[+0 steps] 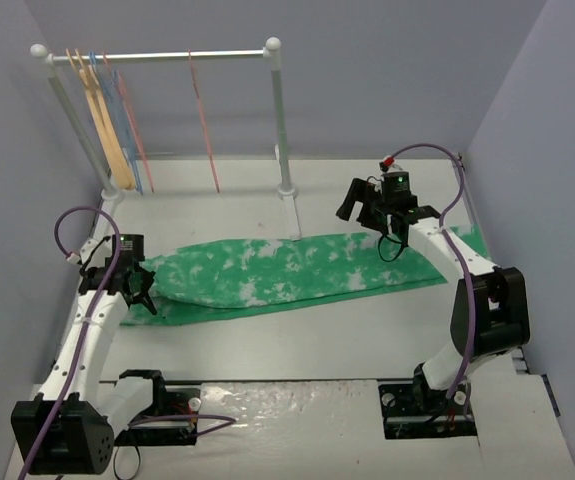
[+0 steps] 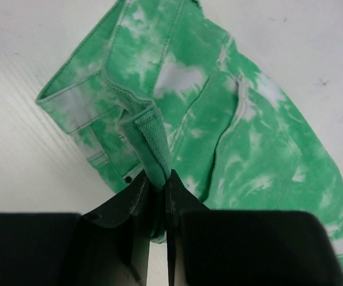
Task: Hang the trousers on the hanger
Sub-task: Fold the trousers at the center of the board.
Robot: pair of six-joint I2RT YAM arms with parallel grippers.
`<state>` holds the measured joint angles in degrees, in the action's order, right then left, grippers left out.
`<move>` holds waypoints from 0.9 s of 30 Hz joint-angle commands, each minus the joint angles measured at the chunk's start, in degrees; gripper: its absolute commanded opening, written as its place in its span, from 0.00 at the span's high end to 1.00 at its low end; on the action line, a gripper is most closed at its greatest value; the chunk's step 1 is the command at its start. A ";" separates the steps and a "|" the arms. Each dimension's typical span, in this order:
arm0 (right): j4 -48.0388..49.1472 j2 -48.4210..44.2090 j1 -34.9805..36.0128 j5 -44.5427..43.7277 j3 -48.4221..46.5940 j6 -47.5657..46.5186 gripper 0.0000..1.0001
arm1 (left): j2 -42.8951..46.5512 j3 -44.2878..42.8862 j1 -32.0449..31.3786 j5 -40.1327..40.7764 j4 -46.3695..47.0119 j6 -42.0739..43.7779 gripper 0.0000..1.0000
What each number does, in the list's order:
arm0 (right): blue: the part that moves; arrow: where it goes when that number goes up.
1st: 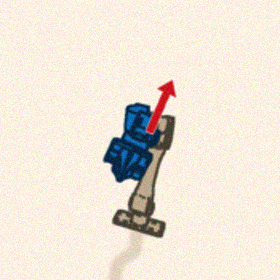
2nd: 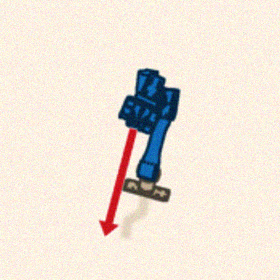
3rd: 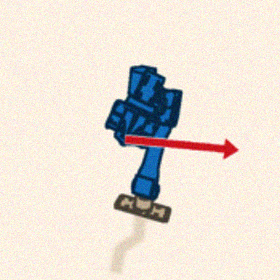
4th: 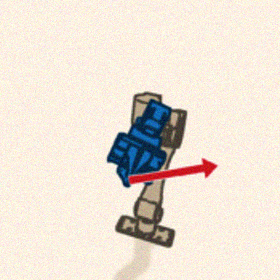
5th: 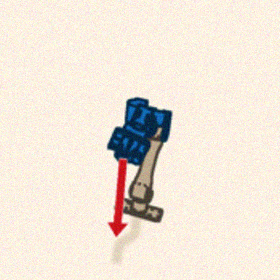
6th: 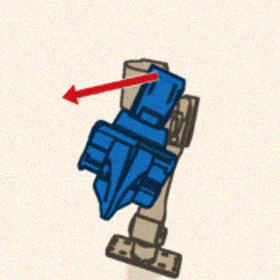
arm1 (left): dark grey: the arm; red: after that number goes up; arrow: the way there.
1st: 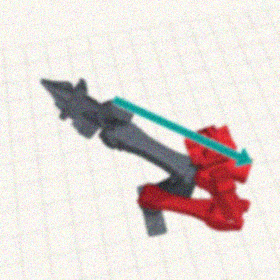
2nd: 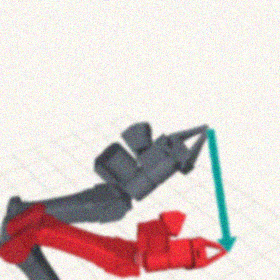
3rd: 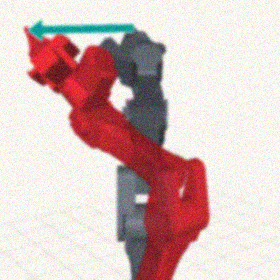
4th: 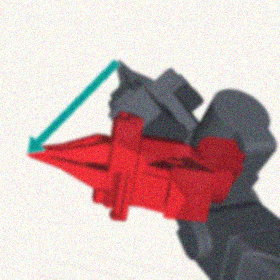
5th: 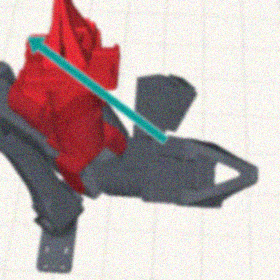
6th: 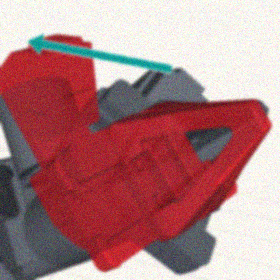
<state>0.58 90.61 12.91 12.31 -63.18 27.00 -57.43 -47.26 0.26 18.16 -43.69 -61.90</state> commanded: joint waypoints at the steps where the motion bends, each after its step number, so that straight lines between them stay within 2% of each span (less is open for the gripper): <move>1: 1.79 -0.43 0.54 -0.02 -0.89 -0.37 0.06 | 2.35 -2.55 2.12 3.85 -7.72 -2.19 0.97; 4: 1.71 -0.52 0.45 -0.63 -0.72 -0.37 0.05 | 3.39 -1.24 2.83 4.73 -10.42 -3.26 0.86; 8: 1.66 -0.48 0.26 -1.34 -0.70 -0.37 0.06 | 3.80 -1.28 3.19 2.23 -13.62 -3.48 0.55; 10: 1.42 -0.61 0.13 -1.78 -0.63 -0.49 0.06 | 4.43 -2.27 3.19 1.21 -14.17 -2.09 0.43; 12: 1.16 -0.67 -0.03 -2.24 -0.63 -0.61 0.06 | 4.85 -4.38 3.17 0.43 -15.04 -0.33 0.37; 16: 0.50 -0.87 -0.25 -4.03 -0.54 -1.06 0.06 | 5.91 -8.33 3.10 -0.94 -14.69 5.86 0.35; 20: 0.18 -0.07 -0.25 -4.89 -0.15 -1.02 0.06 | 4.18 -7.18 2.23 -5.95 -7.62 12.82 0.41; 24: 0.05 1.41 -0.27 -5.46 0.79 -0.39 0.09 | -1.37 -4.07 -0.16 -8.99 -1.72 12.29 0.43; 27: 0.29 3.04 -0.68 -7.33 2.65 0.99 0.14 | -6.32 -0.82 -6.49 -6.71 3.88 8.23 0.46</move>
<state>-0.43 91.75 12.80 8.39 -62.53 26.76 -56.87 -51.53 0.80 11.26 -49.97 -51.73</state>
